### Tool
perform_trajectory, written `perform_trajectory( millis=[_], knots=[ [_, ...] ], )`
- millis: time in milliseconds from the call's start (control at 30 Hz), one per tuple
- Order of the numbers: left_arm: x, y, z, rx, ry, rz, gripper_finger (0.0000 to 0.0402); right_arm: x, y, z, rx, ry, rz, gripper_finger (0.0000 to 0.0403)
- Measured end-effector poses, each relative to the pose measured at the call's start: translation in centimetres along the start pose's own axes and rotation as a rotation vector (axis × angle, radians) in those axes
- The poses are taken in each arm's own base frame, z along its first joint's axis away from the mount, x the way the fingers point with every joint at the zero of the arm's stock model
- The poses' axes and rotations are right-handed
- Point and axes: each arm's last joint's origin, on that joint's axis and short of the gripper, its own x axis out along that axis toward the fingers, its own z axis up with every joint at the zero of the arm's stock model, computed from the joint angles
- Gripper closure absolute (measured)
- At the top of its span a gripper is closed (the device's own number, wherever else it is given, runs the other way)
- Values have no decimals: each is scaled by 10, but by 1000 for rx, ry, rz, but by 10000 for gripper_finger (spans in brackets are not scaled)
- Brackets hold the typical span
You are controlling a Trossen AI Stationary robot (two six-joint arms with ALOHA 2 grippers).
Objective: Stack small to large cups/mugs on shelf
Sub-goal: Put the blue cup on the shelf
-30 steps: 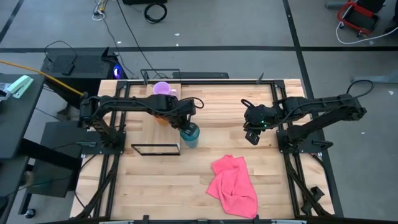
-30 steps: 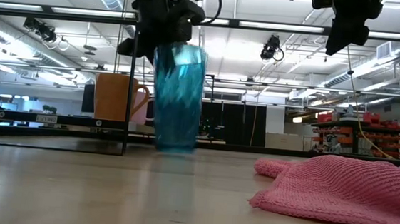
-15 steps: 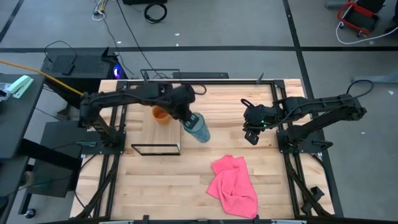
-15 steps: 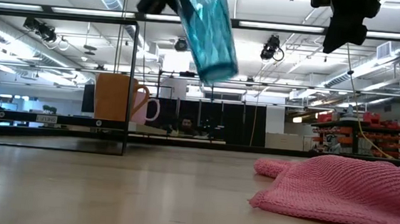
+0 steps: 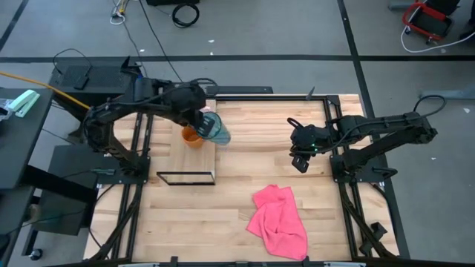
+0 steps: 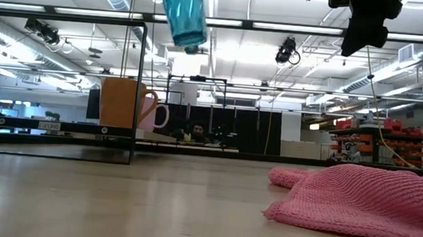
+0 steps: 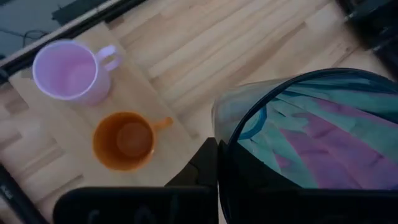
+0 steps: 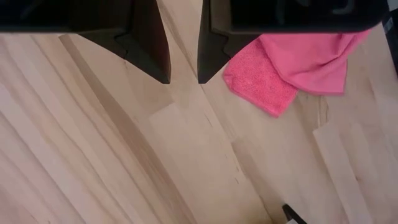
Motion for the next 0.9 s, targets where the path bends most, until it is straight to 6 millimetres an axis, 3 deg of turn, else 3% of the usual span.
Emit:
perform_trajectory(
  millis=[167,333,667,900],
  knots=[
    [31,7,-16,27,103,101,389,0,0,0,3,1,-1,315],
    [49,25,-41,9,227,154,389,0,0,0,3,1,0,315],
    [50,54,-88,-128,264,229,389,0,0,1,4,-13,-2,315],
    [62,57,-110,-148,251,220,388,0,1,3,8,-41,-3,315]
  ],
)
